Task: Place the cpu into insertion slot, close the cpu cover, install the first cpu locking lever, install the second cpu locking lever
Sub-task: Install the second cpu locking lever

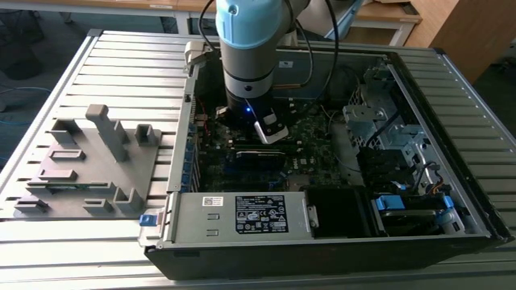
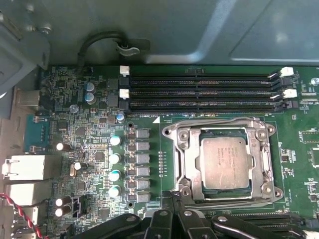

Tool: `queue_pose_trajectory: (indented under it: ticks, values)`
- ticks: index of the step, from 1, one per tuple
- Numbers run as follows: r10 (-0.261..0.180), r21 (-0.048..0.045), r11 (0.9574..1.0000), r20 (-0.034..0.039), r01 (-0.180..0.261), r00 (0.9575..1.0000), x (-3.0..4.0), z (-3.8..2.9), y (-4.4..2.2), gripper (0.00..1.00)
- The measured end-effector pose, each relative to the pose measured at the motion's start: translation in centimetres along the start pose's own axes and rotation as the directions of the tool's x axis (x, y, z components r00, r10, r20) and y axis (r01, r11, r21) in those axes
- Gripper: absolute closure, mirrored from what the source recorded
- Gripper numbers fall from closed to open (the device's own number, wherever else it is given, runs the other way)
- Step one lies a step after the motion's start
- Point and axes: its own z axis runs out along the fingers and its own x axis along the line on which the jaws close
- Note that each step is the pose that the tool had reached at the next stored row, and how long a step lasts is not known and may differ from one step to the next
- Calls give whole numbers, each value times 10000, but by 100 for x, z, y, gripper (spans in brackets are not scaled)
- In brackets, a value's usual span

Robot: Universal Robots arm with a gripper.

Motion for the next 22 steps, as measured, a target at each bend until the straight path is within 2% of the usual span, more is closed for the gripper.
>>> queue_pose_trajectory:
  ticks: [11, 14, 22]
  values:
    - [-1, 2, 10000, -1, 1, 10000, 9, 4, -1, 90]
    - [-1, -4, 10000, 2, 1, 10000, 7, -33, 7, 90]
    - [-1, 2, 10000, -1, 1, 10000, -1, -189, 36, 90]
